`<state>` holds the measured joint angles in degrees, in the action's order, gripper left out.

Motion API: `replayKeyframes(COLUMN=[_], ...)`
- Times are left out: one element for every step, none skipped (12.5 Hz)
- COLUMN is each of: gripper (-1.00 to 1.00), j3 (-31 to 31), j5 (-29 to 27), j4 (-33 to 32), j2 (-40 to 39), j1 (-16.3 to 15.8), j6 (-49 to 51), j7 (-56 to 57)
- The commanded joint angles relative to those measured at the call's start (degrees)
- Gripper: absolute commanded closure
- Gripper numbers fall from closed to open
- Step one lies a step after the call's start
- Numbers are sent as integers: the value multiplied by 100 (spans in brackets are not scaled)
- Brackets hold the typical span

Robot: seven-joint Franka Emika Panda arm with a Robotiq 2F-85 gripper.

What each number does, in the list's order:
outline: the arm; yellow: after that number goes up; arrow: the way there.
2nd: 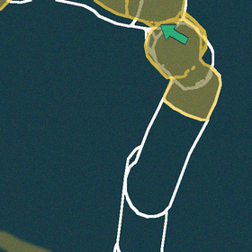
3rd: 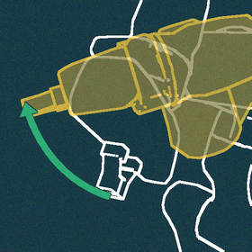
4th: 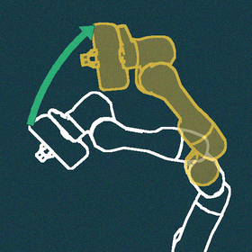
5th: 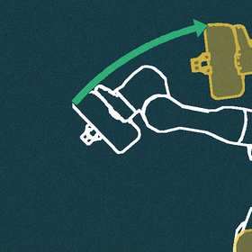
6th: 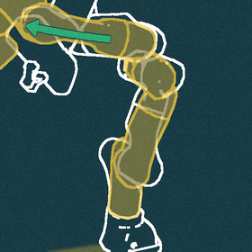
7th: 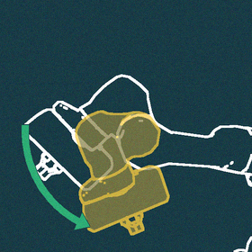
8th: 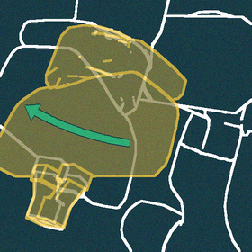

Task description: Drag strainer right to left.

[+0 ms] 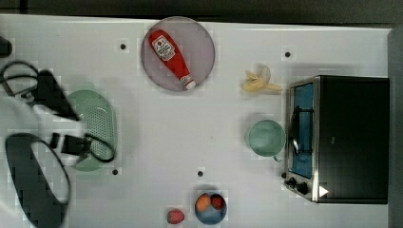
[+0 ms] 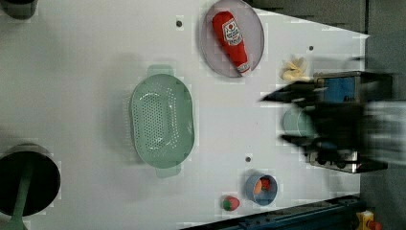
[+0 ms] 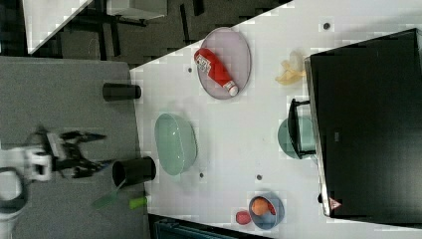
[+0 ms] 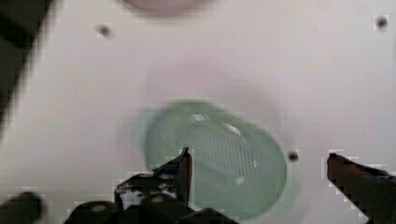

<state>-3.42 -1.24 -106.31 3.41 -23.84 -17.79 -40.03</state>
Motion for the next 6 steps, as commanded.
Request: replayKeyframes(gripper=[-100,-100,-100,-100,-100,-100], j3=[1007,1292,1560,1808,2032,2222], j5=[-26,73,224,377,525,593], j4=[-115,-116,-116,-118,-120,-124], j2=[326,458,544,591,614,622], j1=[425,431,435,437,441,442], j6=[765,957,1077,1179,1211,1232], j7=[2024,2388,2736,3037,3303,3545])
